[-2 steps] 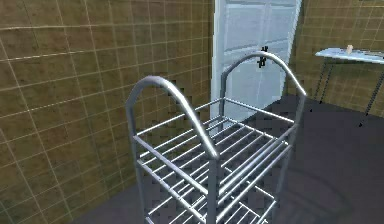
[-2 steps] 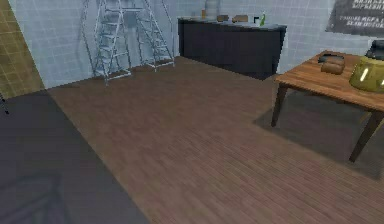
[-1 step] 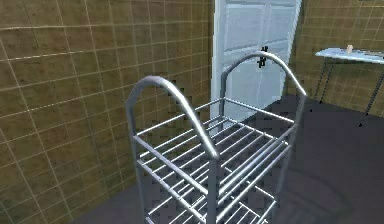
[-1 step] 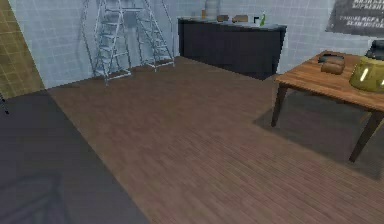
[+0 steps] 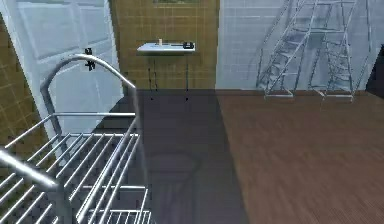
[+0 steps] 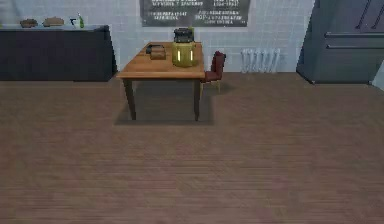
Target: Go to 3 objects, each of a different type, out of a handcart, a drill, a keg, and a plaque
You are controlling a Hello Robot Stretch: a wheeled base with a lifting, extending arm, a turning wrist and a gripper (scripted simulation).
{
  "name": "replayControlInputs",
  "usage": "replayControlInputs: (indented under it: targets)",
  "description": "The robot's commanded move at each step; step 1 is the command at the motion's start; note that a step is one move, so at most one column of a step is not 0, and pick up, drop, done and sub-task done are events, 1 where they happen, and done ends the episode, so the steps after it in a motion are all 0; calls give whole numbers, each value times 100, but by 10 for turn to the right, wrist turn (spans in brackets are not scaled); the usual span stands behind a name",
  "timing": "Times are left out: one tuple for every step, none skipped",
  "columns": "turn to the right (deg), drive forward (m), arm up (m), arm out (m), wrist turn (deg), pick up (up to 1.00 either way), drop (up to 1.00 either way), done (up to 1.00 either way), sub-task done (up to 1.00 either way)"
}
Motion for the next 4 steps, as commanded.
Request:
replayControlInputs:
  targets:
    - [450, 0, 0, 0, 0, 0, 0, 0, 0]
    - [450, 0, 0, 0, 0, 0, 0, 0, 0]
    - [0, 100, 0, 0, 0, 0, 0, 0, 0]
    - [30, 0, 0, 0, 0, 0, 0, 0, 0]
